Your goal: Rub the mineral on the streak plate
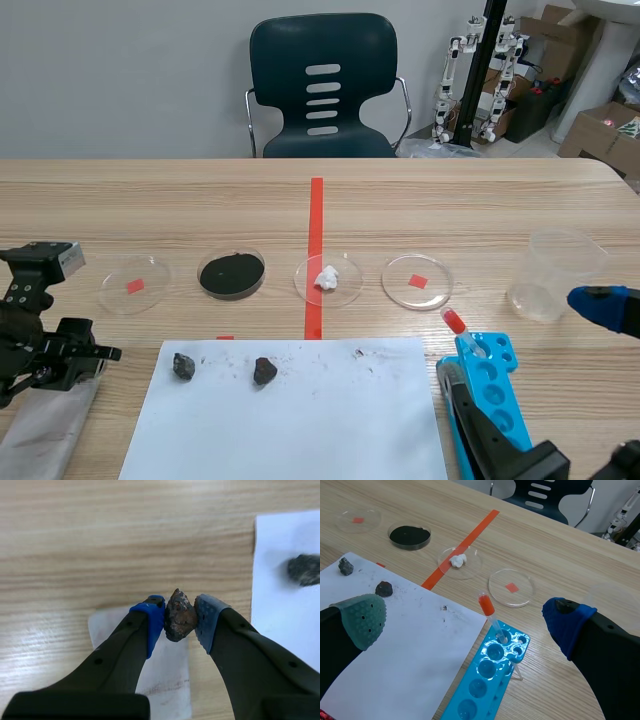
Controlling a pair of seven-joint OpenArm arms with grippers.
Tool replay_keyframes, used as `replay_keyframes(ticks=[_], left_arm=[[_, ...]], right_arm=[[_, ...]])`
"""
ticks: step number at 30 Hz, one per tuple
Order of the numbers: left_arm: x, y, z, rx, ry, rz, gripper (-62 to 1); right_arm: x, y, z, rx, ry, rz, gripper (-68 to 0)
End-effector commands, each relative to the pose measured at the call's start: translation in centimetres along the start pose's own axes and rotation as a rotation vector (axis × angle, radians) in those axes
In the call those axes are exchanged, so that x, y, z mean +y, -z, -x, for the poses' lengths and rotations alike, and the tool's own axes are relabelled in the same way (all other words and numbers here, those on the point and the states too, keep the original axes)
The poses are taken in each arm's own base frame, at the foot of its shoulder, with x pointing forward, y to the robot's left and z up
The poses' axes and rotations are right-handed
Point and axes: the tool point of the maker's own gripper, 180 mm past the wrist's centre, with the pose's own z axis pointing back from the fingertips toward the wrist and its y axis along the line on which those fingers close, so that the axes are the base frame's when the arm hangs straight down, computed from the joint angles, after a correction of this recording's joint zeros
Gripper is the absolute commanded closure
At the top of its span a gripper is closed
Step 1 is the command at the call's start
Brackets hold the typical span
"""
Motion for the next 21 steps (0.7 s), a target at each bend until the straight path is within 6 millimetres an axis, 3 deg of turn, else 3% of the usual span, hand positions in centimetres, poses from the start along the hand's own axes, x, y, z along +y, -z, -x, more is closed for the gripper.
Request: replay_keyframes(ticks=[1, 6, 10, 14, 21], left_arm=[[-0.7, -1.1, -2.0, -0.106, 0.039, 0.008, -7.4], [-2.7, -3.9, -5.5, -0.369, 0.166, 0.007, -7.4], [-4.9, -6.5, -7.1, -0.535, 0.242, 0.040, -7.4], [-6.3, -8.5, -7.1, -0.607, 0.291, 0.052, -7.4], [-6.1, -10.1, -5.2, -0.590, 0.302, 0.034, -7.4]], right_arm=[[-0.2, 0.2, -0.7, -0.028, -0.004, -0.002, -67.9], [-0.2, 0.2, -0.7, -0.028, -0.004, -0.002, -67.9], [-0.2, 0.2, -0.7, -0.028, -0.004, -0.002, -67.9], [-0.2, 0.2, -0.7, -0.028, -0.004, -0.002, -67.9], [-0.2, 0.2, -0.7, -0.028, -0.004, -0.002, -67.9]])
